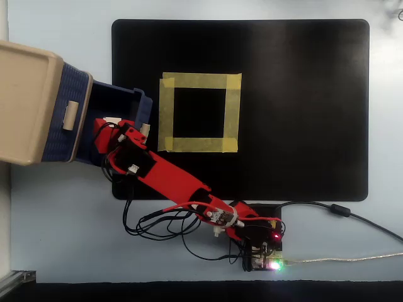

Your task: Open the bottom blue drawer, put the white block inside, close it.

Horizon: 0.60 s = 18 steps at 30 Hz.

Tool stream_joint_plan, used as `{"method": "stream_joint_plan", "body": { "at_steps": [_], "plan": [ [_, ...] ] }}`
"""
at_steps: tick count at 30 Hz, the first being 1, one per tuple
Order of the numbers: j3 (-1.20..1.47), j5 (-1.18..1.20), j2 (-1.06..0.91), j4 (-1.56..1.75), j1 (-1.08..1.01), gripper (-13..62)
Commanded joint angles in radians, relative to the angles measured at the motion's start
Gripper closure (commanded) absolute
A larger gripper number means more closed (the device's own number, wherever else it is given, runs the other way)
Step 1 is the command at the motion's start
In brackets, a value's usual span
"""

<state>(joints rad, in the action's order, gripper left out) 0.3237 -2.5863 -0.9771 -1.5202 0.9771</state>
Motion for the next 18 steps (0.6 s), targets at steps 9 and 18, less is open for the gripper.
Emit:
{"method": "stream_joint_plan", "body": {
  "at_steps": [9,18],
  "plan": [
    [-0.117,-0.020,-0.038,0.083,0.012,15.4],
    [-0.110,0.141,-0.221,-0.431,-0.121,15.5]
  ]
}}
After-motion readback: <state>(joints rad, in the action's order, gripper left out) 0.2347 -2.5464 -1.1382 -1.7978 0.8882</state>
